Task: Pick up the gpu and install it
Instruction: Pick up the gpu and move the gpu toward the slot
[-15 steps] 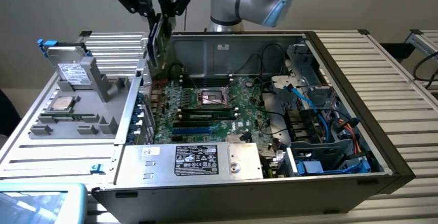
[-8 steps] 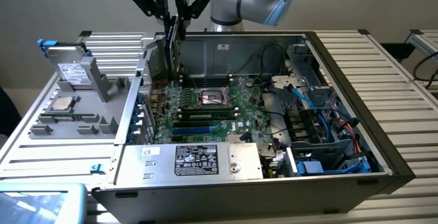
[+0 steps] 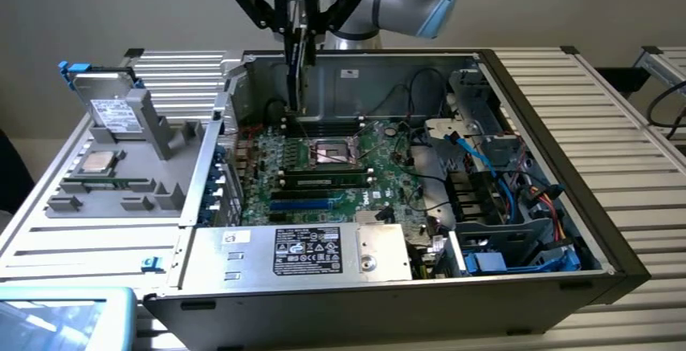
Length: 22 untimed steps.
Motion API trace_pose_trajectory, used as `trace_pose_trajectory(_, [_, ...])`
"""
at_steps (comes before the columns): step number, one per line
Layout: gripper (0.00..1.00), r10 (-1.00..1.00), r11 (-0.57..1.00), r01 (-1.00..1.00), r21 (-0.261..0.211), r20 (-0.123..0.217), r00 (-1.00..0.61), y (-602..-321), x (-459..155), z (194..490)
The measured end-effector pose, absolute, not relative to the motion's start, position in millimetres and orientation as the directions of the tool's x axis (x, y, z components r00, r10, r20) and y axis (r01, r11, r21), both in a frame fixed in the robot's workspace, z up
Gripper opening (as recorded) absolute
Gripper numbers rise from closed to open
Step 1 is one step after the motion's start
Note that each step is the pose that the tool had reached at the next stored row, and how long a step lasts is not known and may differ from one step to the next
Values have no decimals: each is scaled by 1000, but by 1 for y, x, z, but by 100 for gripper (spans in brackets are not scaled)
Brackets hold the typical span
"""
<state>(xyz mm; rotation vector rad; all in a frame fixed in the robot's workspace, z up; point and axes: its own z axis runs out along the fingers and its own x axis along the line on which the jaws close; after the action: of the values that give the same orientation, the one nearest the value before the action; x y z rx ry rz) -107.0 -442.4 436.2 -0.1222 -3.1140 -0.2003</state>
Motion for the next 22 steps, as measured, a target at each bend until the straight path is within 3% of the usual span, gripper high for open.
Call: trace_pose_trajectory(22, [28, -3, 992, 0, 127, 24, -1000, -442, -43, 419])
